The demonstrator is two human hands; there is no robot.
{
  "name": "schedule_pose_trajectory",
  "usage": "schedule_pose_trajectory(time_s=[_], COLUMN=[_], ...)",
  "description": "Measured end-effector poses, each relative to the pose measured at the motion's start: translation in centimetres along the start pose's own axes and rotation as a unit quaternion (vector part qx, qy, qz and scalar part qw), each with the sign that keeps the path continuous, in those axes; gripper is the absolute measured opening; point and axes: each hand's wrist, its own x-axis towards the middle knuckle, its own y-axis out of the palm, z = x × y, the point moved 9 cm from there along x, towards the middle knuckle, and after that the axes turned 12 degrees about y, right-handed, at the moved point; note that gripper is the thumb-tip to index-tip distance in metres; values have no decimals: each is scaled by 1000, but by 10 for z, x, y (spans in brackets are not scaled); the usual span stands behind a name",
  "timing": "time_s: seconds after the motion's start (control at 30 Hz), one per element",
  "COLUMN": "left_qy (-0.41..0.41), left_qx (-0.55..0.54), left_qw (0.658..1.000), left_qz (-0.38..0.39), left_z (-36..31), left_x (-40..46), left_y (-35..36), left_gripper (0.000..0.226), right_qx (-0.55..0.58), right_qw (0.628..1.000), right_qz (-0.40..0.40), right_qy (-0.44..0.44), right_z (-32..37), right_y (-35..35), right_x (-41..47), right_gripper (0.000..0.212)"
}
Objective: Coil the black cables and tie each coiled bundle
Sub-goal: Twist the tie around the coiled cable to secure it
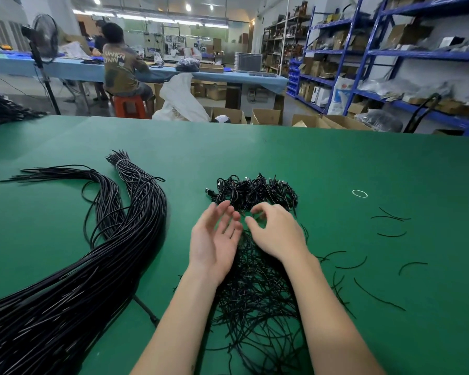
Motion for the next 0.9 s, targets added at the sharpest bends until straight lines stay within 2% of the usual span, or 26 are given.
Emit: schedule_pose_trajectory(time_s=[0.1,0.2,0.3,0.37,0.47,0.57,0.63,0.77,0.83,0.9], left_qy=[3,-16,-24,-20,-17,-22,-25,-27,-28,-24], left_qx=[-103,-178,-181,-157,-123,-108,-104,-106,-103,-82], left_qw=[995,984,983,987,992,994,994,994,994,996], left_qz=[-14,13,36,29,9,-6,-7,-6,-4,1], left_z=[-7,-11,-15,-17,-17,-13,-11,-10,-9,-10], left_x=[-2,-5,-8,-8,-6,-7,-7,-5,-4,-3], left_y=[0,8,15,14,10,5,4,3,4,7], left_gripper=[23,32,36,33,31,30,30,30,30,31], right_qx=[-74,-74,-51,-13,22,-16,-21,8,79,76], right_qw=[994,992,987,993,999,994,988,989,989,992], right_qz=[75,103,154,115,7,-14,-17,4,48,73], right_qy=[-5,-12,0,1,25,109,155,145,118,65], right_z=[6,3,-7,-11,-21,-44,-60,-65,-56,-41], right_y=[24,25,16,0,-22,-22,-21,-12,-6,0], right_x=[-2,-9,-14,-12,-8,-6,-5,-4,-5,-9], right_gripper=[40,22,12,13,22,50,55,48,34,16])
